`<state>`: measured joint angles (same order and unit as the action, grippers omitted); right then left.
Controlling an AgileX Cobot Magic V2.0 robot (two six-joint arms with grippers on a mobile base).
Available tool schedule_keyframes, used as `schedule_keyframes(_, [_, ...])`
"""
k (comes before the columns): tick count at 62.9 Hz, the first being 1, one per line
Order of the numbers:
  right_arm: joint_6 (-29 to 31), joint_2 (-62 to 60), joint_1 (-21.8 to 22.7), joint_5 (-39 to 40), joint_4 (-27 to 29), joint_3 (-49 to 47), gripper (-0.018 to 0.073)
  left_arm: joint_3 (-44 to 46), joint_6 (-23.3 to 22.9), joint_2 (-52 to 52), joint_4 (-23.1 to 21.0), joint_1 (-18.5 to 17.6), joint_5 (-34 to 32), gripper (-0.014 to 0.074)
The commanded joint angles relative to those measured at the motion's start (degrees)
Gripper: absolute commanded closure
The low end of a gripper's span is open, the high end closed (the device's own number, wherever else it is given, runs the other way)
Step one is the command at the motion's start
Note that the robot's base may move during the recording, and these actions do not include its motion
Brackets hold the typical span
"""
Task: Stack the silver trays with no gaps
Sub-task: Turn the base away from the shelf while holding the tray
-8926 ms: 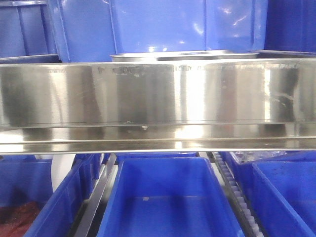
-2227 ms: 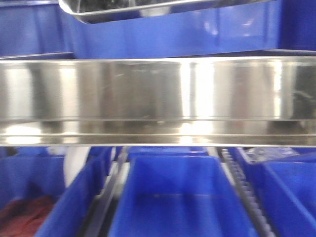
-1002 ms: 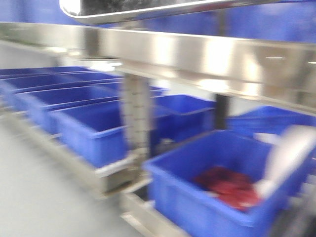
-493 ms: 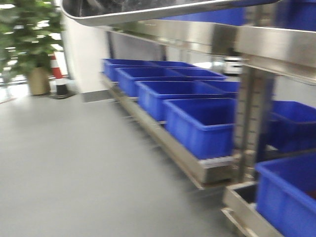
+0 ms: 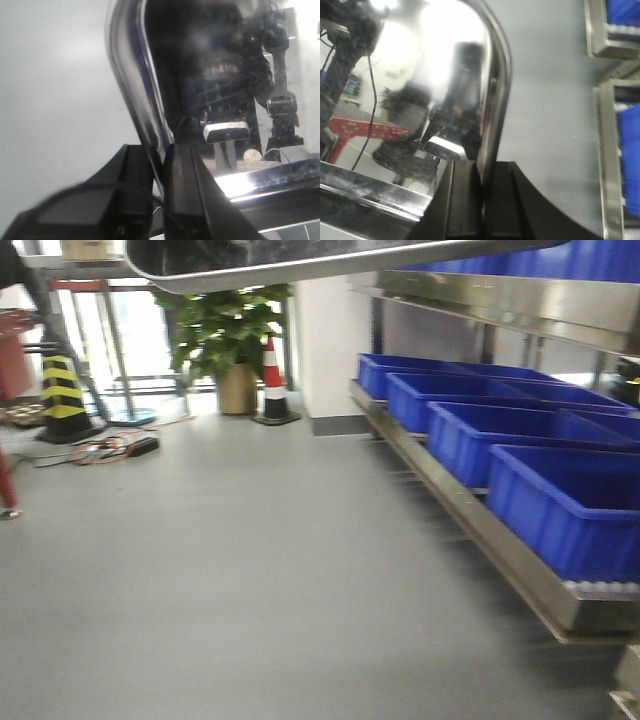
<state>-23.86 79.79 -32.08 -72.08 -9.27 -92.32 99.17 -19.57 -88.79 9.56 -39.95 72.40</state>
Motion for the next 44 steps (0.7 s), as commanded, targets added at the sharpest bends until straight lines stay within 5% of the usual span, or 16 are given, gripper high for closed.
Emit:
schedule_keyframes(1, [0.8, -2.2, -0.5, 0.2, 0.6, -1.9, 0.0503, 1.6, 1.9, 2.0, -1.2, -1.0, 2.3, 0.0644])
schedule_keyframes(44, [0.8, -2.2, -0.5, 0.2, 0.6, -1.9, 0.0503, 1.6, 1.9, 2.0, -4.1, -1.0, 2.3, 0.0645])
